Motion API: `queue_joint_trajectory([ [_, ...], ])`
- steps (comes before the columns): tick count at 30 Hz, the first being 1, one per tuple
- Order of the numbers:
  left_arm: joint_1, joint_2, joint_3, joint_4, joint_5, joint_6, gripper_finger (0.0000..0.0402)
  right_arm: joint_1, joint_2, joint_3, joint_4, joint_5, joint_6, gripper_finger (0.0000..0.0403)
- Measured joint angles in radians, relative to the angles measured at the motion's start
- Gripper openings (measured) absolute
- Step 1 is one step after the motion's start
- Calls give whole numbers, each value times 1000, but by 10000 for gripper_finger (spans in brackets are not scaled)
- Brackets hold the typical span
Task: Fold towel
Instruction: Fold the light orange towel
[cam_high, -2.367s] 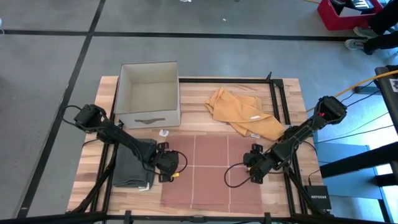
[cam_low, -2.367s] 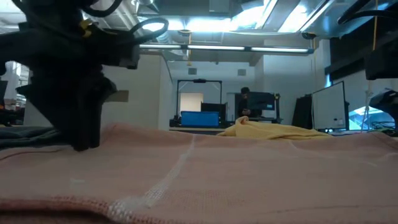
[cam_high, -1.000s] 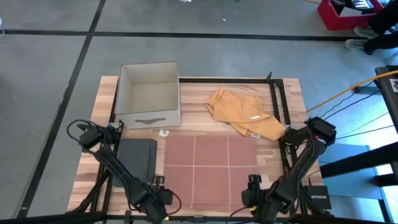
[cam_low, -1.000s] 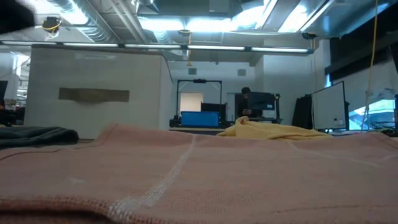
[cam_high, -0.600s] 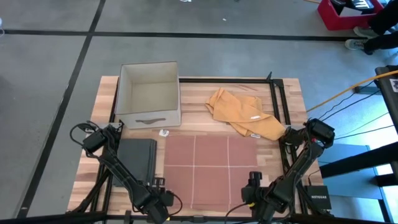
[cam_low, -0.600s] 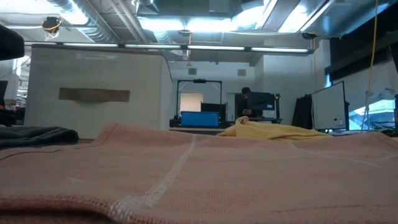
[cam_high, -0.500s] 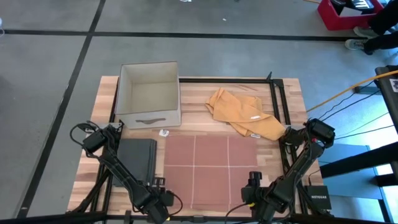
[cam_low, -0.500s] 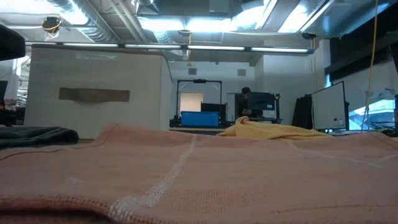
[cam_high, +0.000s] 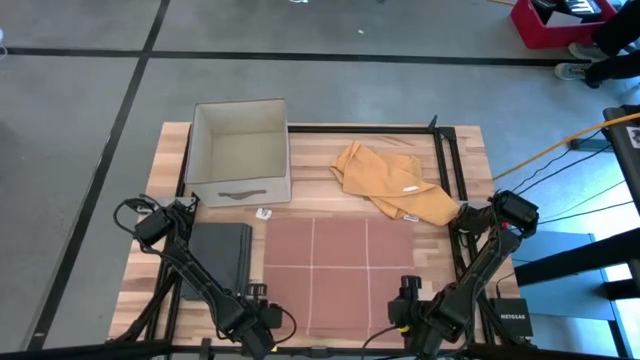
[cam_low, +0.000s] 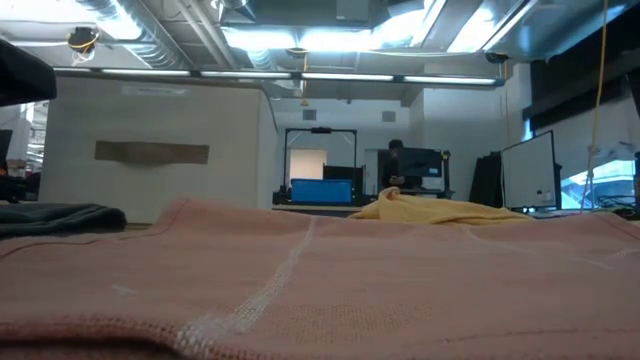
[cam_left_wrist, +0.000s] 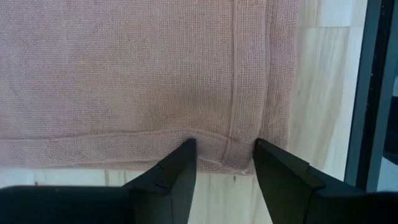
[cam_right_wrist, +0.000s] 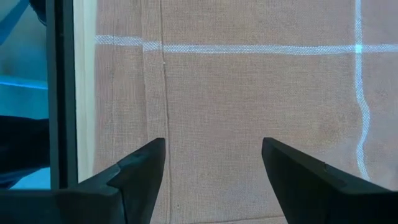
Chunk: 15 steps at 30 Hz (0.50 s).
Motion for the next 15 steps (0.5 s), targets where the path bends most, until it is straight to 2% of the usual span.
queue_joint_trajectory([
  [2, 0, 0, 0, 1, 0, -2, 135, 0, 0, 0, 0, -22, 10, 271],
  [8, 0, 0, 0, 9, 3, -3, 64, 26, 0, 0, 11, -185, 39, 271],
  [15, 0, -1, 0, 9, 3, -3, 6, 55, 0, -13, 6, -188, 89, 271],
])
